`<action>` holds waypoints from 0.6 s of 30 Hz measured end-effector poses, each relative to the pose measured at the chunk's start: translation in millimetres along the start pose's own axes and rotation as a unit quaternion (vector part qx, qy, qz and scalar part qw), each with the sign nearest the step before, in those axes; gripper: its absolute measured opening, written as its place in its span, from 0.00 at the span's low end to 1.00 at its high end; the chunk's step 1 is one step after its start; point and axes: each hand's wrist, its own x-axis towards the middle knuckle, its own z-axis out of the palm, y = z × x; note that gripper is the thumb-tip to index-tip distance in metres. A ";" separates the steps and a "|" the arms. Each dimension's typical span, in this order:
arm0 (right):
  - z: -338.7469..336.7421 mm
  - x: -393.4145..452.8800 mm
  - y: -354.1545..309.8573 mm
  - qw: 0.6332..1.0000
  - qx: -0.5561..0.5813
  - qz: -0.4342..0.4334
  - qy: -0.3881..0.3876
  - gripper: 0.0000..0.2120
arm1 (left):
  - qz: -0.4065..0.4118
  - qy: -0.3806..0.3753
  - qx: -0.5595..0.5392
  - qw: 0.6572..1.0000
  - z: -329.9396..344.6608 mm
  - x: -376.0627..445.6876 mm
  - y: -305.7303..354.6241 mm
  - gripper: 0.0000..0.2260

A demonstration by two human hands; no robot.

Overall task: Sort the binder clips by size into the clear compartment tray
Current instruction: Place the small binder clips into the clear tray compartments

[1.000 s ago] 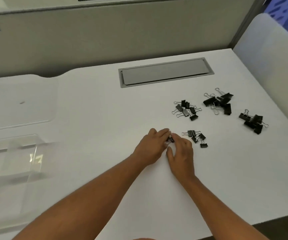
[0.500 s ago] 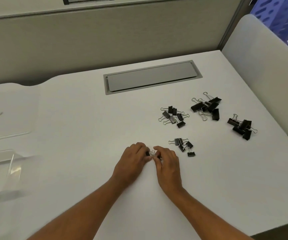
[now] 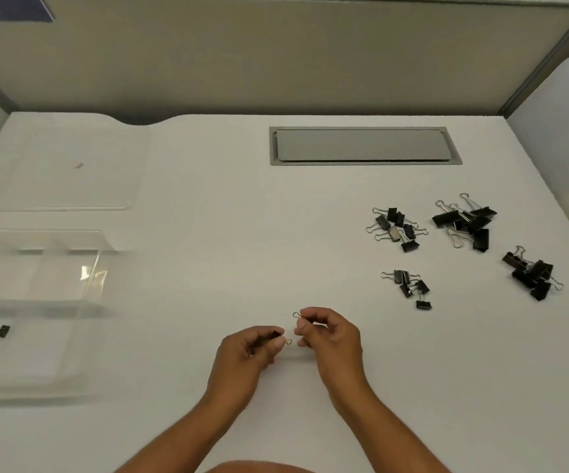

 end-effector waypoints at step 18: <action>269.3 -99.9 -7.5 0.898 -0.260 -0.138 -0.327 0.07 | 0.137 0.396 0.140 0.897 -335.5 -63.2 -28.4 0.06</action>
